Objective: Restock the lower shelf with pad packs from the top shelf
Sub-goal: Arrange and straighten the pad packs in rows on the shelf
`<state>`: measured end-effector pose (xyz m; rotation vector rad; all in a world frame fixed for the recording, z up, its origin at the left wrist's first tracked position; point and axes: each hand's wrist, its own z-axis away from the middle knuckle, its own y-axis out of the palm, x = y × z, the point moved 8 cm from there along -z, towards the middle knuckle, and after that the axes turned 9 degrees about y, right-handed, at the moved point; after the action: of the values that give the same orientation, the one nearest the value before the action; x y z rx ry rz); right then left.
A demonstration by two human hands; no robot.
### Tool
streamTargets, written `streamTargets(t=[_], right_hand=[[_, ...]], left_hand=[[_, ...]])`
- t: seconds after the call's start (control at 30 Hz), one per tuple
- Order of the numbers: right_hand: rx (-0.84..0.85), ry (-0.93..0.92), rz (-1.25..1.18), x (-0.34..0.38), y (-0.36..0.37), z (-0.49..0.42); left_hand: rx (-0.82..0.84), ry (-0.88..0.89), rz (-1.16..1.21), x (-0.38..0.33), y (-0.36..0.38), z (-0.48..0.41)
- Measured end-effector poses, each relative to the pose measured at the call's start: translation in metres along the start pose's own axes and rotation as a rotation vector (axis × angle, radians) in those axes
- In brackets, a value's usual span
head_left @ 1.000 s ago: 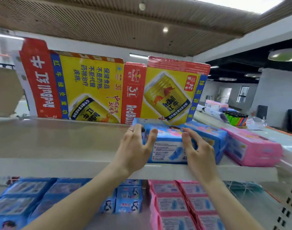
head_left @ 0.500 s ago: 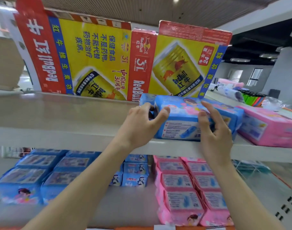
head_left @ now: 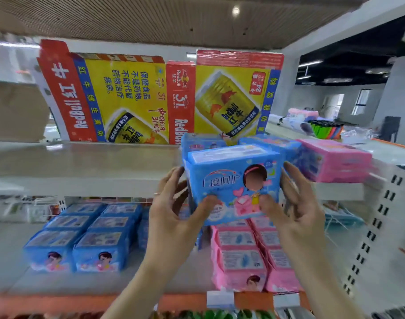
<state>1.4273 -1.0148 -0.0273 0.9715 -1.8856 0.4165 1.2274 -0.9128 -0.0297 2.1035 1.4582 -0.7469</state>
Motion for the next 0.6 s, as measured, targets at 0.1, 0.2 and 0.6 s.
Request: streamTargets(t=[0.1,0.2,0.6], right_hand=[[0.086,0.079,-0.040,-0.021,-0.015,0.035],[0.144,0.176,-0.052,-0.050,-0.020,0.069],[0.213,0.520,-0.085,-0.123,-0.049,0.181]], left_hand=[[-0.003,-0.076,-0.049,0.011,-0.008,0.047],[0.003,-0.112,-0.182,0.016,-0.014,0.094],[-0.056,-0.289,-0.263,0.017,-0.015,0.236]])
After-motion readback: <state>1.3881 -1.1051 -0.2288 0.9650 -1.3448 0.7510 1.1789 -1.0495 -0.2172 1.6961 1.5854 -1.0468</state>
